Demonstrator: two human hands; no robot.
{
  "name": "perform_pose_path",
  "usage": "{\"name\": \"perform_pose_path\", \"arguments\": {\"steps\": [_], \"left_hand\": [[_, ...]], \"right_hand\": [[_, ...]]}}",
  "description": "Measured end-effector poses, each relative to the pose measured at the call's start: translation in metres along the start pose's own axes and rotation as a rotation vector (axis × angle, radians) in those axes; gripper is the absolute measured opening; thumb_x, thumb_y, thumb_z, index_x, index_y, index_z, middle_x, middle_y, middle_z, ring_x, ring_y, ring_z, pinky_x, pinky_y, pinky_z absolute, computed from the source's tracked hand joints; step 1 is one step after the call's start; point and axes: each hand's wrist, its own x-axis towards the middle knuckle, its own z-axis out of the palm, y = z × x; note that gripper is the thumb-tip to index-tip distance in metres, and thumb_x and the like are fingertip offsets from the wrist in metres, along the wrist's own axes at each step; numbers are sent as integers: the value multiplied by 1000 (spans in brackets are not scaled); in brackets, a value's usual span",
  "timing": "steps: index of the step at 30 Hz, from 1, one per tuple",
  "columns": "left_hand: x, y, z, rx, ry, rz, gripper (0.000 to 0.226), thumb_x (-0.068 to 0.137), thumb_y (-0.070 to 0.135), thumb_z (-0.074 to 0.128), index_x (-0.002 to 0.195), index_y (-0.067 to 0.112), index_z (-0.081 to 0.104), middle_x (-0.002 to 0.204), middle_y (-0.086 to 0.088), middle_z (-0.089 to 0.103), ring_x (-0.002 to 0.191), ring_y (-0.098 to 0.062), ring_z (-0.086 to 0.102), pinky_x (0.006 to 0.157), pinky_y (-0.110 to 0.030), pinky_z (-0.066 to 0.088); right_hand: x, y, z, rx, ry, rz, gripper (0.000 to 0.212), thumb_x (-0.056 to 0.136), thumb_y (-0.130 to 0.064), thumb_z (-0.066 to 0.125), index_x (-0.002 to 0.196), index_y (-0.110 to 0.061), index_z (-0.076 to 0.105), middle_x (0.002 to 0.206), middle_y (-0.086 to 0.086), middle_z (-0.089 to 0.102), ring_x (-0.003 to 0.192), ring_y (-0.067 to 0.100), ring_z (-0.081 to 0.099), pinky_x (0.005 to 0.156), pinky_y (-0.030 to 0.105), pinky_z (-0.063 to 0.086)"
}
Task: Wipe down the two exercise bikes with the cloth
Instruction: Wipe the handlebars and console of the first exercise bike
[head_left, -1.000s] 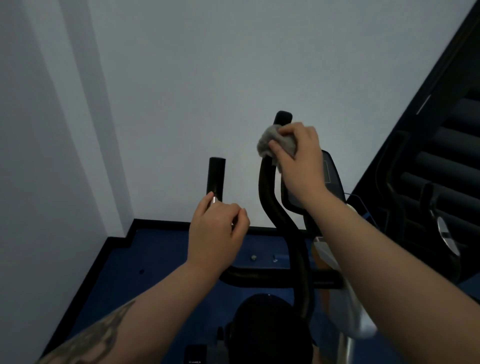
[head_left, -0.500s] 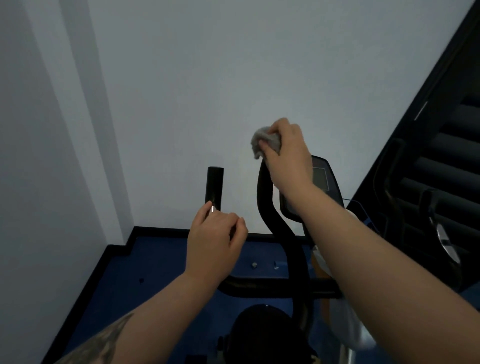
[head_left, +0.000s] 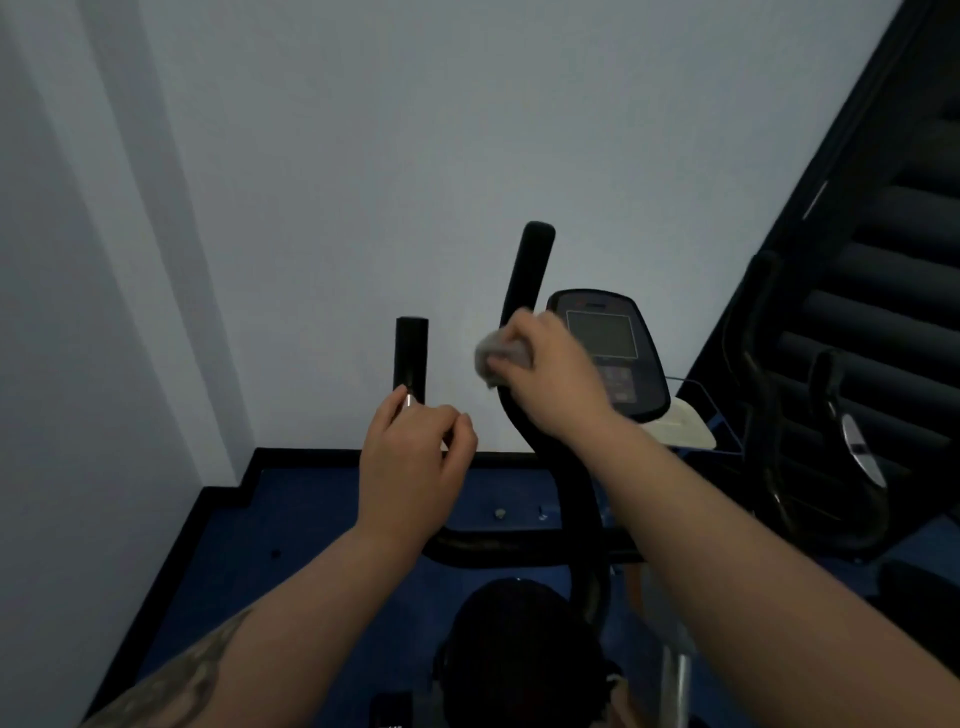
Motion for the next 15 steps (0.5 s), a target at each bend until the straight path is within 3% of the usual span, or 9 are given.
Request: {"name": "perform_pose_path", "arguments": {"steps": [2,6,10,15], "left_hand": [[-1,1,-1,-15,-26,-7,42,96,22,37,62,7,56,56,0,55,52,-20,46,112,-38,34],[-1,2,-3,-57,-28,-43,45,95,23,34,63,4,60,58,-4,59,51,-22,47,113,-36,33],[-2,2,-4,-77,-49,-61,47,96,24,33,64,4,61,59,-5,60,54,-24,50,114,-36,32],[-2,4,-6,-119,-48,-82,46,95,24,34,64,4,61,57,-5,59,51,-22,46,112,-38,34]], "right_hand": [[-29,9,5,48,-51,-35,14,91,-25,63,96,-17,52,101,-3,44,86,18,54,70,37,49],[-90,35,-14,-43,-170,-176,26,86,-21,67,86,-37,46,98,-12,43,91,13,49,72,32,46],[-122,47,-37,228,-249,-72,20,82,-21,69,84,-33,54,95,-19,46,89,9,53,75,17,43],[-154,48,-38,418,-177,61,20,84,-7,71,80,-21,58,88,-10,49,84,12,52,75,19,42]]}}
